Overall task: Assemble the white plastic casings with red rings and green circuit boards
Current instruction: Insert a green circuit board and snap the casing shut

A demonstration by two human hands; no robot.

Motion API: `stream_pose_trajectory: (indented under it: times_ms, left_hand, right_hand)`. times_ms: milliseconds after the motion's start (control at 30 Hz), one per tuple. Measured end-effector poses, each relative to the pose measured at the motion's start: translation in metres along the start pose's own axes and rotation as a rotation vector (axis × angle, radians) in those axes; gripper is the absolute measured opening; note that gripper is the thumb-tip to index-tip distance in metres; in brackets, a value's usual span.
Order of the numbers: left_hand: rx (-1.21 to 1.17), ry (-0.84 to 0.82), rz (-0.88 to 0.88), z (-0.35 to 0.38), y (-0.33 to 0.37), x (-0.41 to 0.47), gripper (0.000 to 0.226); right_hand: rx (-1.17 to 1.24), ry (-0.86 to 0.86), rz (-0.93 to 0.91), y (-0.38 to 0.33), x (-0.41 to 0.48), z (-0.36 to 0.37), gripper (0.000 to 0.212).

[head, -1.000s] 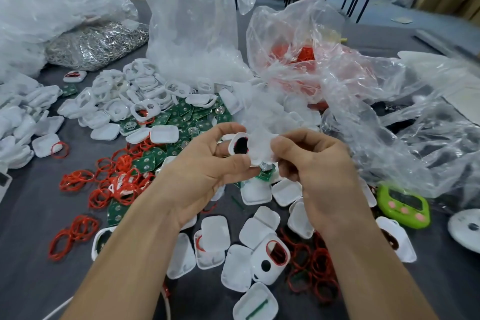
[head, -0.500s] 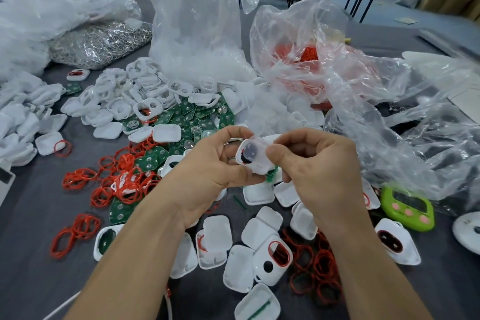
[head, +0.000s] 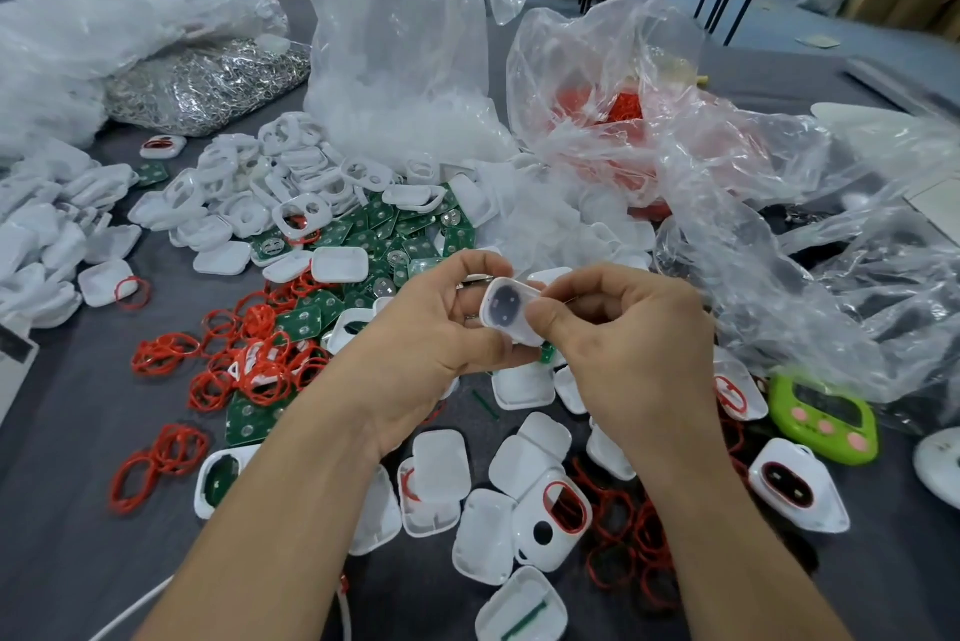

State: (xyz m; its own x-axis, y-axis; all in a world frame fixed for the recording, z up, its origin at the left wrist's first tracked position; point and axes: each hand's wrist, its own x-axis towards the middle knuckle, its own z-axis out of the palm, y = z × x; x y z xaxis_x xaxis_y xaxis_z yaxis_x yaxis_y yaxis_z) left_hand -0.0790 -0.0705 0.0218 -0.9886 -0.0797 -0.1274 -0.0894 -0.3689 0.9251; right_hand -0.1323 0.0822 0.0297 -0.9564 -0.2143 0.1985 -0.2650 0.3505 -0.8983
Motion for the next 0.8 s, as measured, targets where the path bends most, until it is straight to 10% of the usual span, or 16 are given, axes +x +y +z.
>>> stream_pose_trajectory:
  times_ms: [433,800]
  left_hand:
    - [-0.106,-0.032,0.001,0.0,0.002,-0.001,0.052]
    - [-0.135,0.133,-0.024,-0.003,0.001,0.003,0.035]
  right_hand:
    - [-0.186,0.097,0.014,0.003,-0.001,0.006,0.031]
    - [0.311,-0.139,0.228,0.007,0.007,-0.001,0.017]
